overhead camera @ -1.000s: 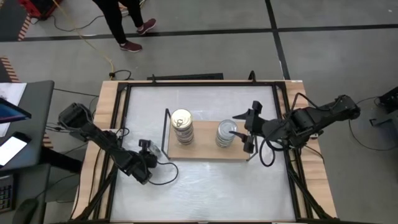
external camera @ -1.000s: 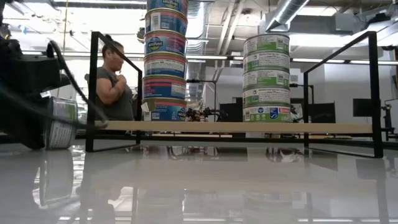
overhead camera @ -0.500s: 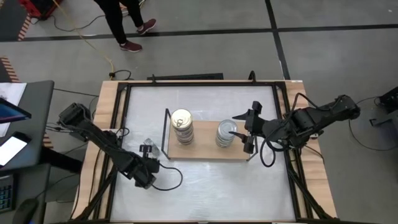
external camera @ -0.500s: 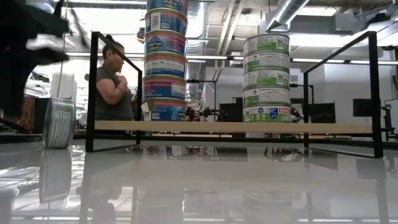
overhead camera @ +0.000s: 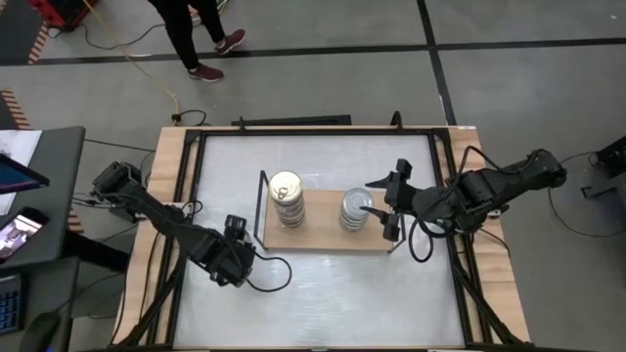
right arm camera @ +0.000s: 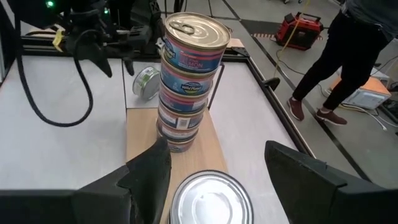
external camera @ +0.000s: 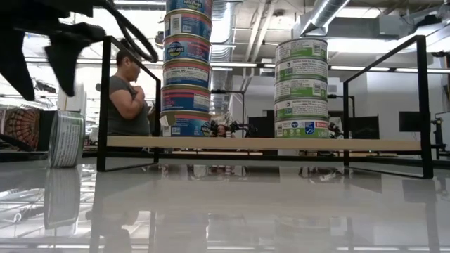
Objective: Stack canned seafood by type on shelf
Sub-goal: Stack the green tuna can on top of the green tuna can on the shelf
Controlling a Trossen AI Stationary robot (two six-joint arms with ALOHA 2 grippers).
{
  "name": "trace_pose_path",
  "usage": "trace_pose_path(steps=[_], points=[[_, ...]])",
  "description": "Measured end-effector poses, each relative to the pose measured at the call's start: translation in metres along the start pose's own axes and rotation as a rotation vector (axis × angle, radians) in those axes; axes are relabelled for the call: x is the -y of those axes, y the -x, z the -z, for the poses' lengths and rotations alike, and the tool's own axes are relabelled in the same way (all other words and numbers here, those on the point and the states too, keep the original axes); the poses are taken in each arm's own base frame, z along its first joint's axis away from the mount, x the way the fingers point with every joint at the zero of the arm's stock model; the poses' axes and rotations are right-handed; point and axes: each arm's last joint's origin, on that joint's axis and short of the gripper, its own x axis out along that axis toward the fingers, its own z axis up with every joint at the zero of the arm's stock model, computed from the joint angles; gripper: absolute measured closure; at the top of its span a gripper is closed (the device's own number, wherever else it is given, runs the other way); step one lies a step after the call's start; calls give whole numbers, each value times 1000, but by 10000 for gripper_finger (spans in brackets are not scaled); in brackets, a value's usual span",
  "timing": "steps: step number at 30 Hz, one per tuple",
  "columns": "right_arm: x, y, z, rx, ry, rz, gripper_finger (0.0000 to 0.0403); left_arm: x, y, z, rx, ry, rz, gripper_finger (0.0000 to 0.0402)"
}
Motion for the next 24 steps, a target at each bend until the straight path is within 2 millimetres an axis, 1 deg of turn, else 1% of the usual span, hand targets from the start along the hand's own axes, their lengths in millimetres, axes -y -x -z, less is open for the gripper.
trace_pose_path(steps=[5,9,12,14,18,24], points=[[0,0,2,-15,12,2,117,-15,-5,-2,-24,-42,-38,123],[0,0,3,-27,21,4,117,-31,-11,-4,-59,-41,-48,101],[1,0,4,-33,26,5,117,-43,-19,-5,-73,-32,-12,97],[1,0,4,-34,26,5,117,-47,-25,-4,-74,-45,17,97],[1,0,4,-38,30,6,117,-47,-32,-2,-70,-107,40,97],[1,0,4,-37,28,6,117,-45,-31,-2,-74,-127,45,97]])
